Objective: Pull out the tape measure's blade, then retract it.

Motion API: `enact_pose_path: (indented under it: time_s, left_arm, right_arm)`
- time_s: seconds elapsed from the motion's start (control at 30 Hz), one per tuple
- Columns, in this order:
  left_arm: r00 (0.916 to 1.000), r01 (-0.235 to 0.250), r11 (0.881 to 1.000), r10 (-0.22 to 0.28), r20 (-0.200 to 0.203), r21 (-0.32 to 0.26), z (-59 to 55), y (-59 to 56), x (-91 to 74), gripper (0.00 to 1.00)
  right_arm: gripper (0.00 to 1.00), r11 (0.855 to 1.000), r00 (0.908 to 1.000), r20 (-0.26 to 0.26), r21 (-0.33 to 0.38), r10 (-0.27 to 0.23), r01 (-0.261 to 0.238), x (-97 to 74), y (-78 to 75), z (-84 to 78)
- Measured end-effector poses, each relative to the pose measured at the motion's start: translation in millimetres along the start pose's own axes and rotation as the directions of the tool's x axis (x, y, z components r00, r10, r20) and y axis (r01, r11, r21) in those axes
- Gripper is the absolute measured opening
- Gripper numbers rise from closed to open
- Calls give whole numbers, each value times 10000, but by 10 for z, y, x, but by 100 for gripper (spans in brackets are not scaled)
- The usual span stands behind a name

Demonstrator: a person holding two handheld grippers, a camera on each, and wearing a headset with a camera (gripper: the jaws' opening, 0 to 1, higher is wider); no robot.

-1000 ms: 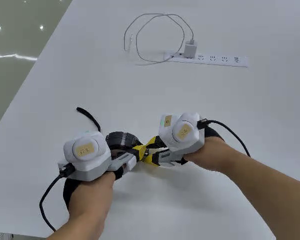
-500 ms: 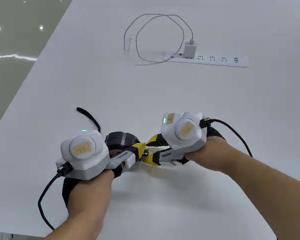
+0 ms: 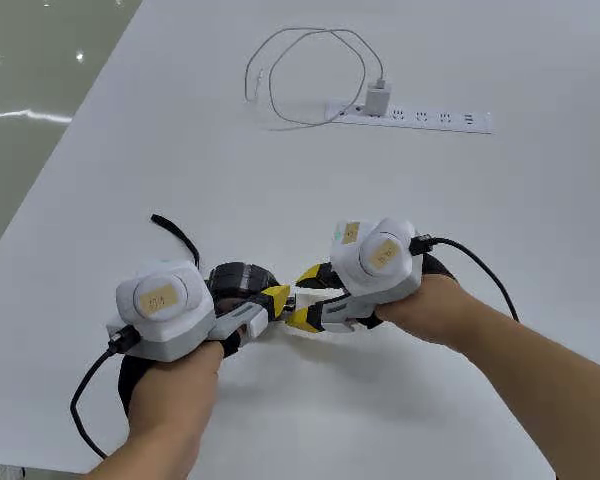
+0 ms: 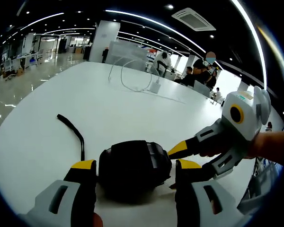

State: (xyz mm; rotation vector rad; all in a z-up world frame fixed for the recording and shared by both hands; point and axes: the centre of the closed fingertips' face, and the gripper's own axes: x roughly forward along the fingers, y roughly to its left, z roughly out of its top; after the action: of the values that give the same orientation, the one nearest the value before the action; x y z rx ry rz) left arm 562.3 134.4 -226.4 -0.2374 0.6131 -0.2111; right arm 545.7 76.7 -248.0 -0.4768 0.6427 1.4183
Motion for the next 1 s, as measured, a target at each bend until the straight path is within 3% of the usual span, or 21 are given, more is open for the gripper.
enact_pose_path:
  time_s: [0.33, 0.53, 1.0]
  left_arm:
    - [9995, 296, 9982, -303, 123, 518, 40, -9, -85, 66]
    - [9993, 349, 9965, -356, 89, 765, 44, -19, -107, 66]
    - [9973, 683, 9879, -711, 156, 1394, 82, -16, -216, 66]
  right_arm:
    - [35, 9987, 9976, 552, 301, -420, 404, -134, 6, 50]
    - [36, 9980, 9967, 630, 399, -509, 484, -156, 14, 57]
    - [48, 9909, 9869, 1221, 966, -1053, 938, -367, 36, 79]
